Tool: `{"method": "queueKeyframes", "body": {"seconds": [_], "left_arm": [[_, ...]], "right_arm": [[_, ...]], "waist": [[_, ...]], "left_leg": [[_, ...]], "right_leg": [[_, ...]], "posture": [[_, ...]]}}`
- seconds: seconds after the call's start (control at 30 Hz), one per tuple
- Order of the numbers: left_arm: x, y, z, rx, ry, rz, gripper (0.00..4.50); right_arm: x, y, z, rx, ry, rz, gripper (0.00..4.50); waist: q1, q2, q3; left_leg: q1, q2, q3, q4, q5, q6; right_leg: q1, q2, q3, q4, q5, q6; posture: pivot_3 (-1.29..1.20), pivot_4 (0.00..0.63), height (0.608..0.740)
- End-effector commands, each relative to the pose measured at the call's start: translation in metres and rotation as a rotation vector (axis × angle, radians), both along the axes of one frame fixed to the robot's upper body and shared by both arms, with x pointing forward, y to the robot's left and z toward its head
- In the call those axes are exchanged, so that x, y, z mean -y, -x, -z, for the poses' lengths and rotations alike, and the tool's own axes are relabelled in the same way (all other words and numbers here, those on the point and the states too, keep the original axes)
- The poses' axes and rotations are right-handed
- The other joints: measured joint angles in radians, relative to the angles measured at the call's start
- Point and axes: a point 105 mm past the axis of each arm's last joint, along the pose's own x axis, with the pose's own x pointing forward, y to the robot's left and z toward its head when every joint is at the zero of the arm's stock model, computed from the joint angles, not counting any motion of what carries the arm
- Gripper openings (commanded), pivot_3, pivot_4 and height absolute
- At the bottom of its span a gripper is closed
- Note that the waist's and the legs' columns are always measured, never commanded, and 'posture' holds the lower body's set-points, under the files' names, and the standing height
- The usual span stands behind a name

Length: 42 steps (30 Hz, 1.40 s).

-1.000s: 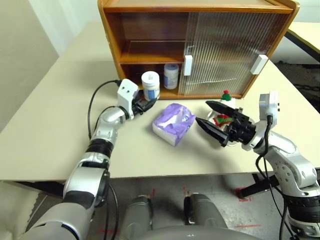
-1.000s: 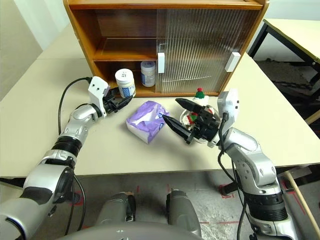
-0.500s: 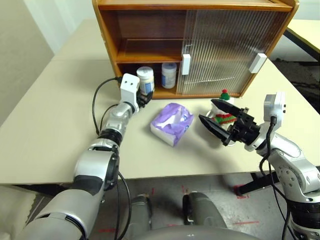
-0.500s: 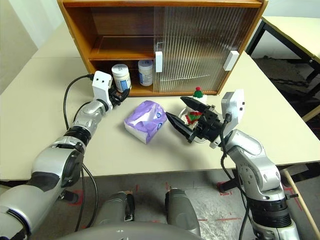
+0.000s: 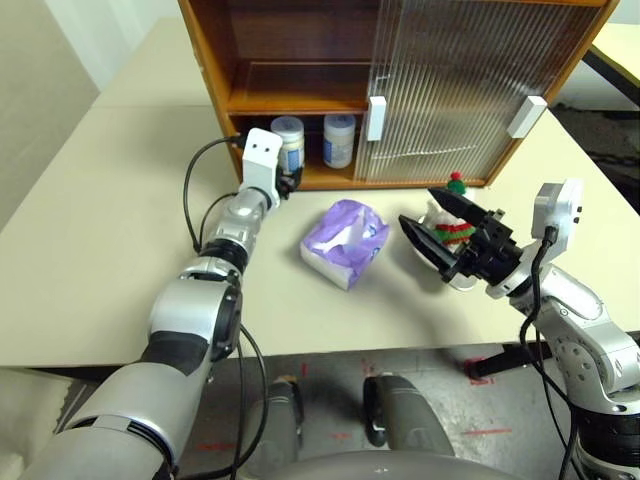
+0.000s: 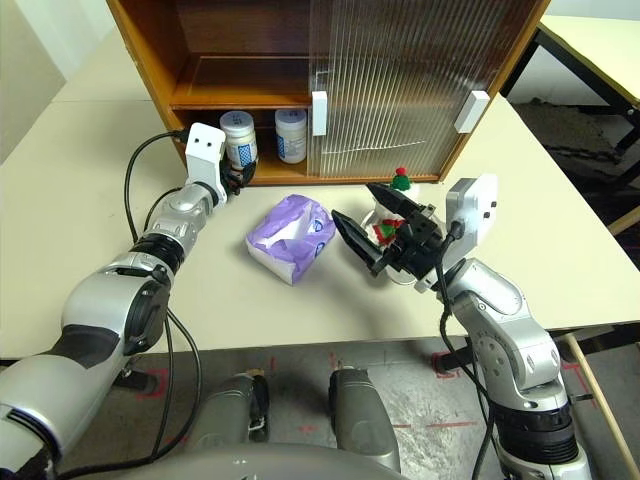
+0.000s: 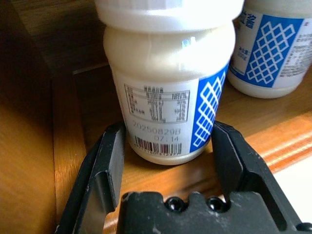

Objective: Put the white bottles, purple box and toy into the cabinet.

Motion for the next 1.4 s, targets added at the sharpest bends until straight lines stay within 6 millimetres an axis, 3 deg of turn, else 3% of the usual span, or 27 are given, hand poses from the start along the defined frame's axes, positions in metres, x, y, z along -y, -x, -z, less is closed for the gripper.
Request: {"method": "queueKeyframes", "body": {"seconds": [0.03, 0.27, 0.4, 0.43, 0.93, 1.23, 1.4], "left_arm": [[0.005, -0.001, 0.001, -0.015, -0.007, 0.002, 2.96], [0.009, -0.003, -0.001, -0.034, 0.033, -0.019, 2.96], [0.011, -0.004, -0.005, -0.026, 0.056, -0.016, 4.36], [0.012, -0.004, -0.007, -0.023, 0.062, -0.010, 4.45], [0.008, 0.009, -0.003, 0.020, 0.109, 0.136, 4.45], [-0.007, 0.037, 0.017, -0.067, 0.097, 0.232, 4.45], [-0.005, 0.057, 0.006, -0.151, 0.270, 0.318, 4.45]], "right_arm": [[-0.002, 0.006, -0.004, 0.005, -0.008, 0.000, 4.50], [0.001, 0.012, -0.006, 0.003, -0.003, 0.021, 4.50], [0.003, 0.012, -0.006, 0.001, -0.001, 0.021, 4.50], [0.003, 0.012, -0.006, 0.001, -0.001, 0.019, 4.50], [-0.004, -0.007, -0.006, 0.037, 0.003, -0.062, 4.50], [-0.001, -0.018, -0.008, 0.070, 0.022, -0.089, 4.50], [0.010, -0.021, -0.006, 0.081, 0.066, -0.083, 4.50]], "waist": [[0.000, 0.000, 0.002], [-0.004, 0.000, 0.008], [-0.004, -0.001, 0.009], [-0.004, -0.001, 0.009], [-0.001, 0.000, 0.012], [0.002, 0.001, 0.007], [0.001, 0.001, -0.001]], "left_leg": [[0.000, 0.000, 0.000, 0.000, 0.000, 0.000], [0.000, 0.000, 0.000, 0.001, 0.000, 0.000], [0.000, 0.000, 0.000, 0.001, 0.000, 0.000], [0.000, 0.000, 0.000, 0.000, 0.000, 0.000], [0.000, 0.000, 0.000, 0.000, 0.000, 0.000], [0.000, 0.000, 0.001, 0.001, 0.000, 0.000], [0.000, 0.000, 0.001, 0.002, 0.000, 0.000]], "right_leg": [[0.000, 0.000, 0.000, 0.000, 0.000, 0.000], [0.000, 0.000, 0.000, 0.000, 0.000, 0.001], [0.000, 0.000, 0.000, 0.000, 0.000, 0.001], [0.000, -0.001, 0.000, 0.000, 0.000, 0.001], [0.000, 0.000, 0.000, 0.000, 0.000, 0.001], [0.001, 0.000, 0.000, 0.000, 0.001, 0.001], [0.002, 0.000, 0.000, 0.001, 0.002, 0.001]], "posture": [[-0.16, 0.130, 0.740], [-0.19, 0.137, 0.740], [-0.18, 0.134, 0.740], [-0.18, 0.133, 0.740], [-0.09, 0.093, 0.740], [-0.04, 0.058, 0.740], [-0.05, 0.035, 0.740]]}}
